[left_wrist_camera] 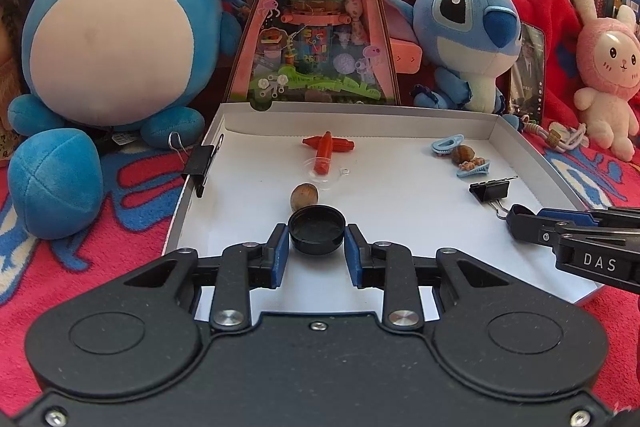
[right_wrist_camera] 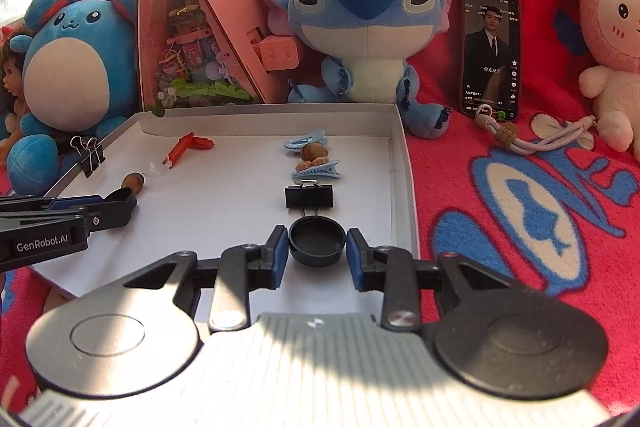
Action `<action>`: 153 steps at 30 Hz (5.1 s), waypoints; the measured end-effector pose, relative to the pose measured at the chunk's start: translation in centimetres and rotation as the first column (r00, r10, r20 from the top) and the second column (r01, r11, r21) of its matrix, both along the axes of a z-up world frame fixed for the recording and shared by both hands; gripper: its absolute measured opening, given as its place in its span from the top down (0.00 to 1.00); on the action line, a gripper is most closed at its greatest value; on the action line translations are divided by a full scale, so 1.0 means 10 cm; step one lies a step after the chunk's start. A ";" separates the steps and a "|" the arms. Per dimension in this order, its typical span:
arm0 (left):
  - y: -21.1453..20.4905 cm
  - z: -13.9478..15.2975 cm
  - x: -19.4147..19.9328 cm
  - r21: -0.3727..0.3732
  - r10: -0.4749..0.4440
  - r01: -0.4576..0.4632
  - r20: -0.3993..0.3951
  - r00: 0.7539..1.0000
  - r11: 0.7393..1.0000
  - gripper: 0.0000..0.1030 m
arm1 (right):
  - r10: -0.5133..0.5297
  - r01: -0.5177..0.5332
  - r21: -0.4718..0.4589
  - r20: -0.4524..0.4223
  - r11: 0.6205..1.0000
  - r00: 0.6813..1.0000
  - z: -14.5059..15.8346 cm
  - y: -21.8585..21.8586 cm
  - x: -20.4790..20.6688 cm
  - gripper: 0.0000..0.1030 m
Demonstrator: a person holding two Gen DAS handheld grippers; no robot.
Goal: Organize rigid objects
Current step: 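Carry the black lid with the left tool while the right tool carries its lid into the box, then open the left tool to release its lid while the right tool releases its lid, then move both open tools back to the remaining flat black lids, then grasp a flat black lid with the left tool while the right tool grasps the last one, then carry the flat lid with the left tool while the right tool carries its lid into the box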
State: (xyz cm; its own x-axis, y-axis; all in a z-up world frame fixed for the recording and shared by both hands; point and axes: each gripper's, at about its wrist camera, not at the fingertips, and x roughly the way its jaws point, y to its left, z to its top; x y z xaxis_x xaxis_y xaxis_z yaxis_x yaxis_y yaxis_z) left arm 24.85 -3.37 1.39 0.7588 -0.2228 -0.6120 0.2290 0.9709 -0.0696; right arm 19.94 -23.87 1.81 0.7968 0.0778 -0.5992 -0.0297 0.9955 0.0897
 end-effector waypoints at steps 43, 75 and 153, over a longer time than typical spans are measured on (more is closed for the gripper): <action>0.04 0.23 -0.48 0.021 -0.049 0.048 0.083 0.995 0.999 0.46 | 0.042 -0.028 -0.107 0.134 0.994 0.990 0.14 0.20 -0.35 0.24; 0.04 0.12 -1.71 0.052 -0.169 0.166 0.063 0.984 0.985 0.41 | 0.137 -0.122 -0.111 0.137 0.986 0.981 0.04 0.13 -1.45 0.18; -0.05 0.00 -0.14 0.049 0.046 -0.047 0.023 0.999 0.998 0.71 | -0.056 0.055 -0.071 -0.011 0.996 0.998 -0.03 0.16 -0.24 0.64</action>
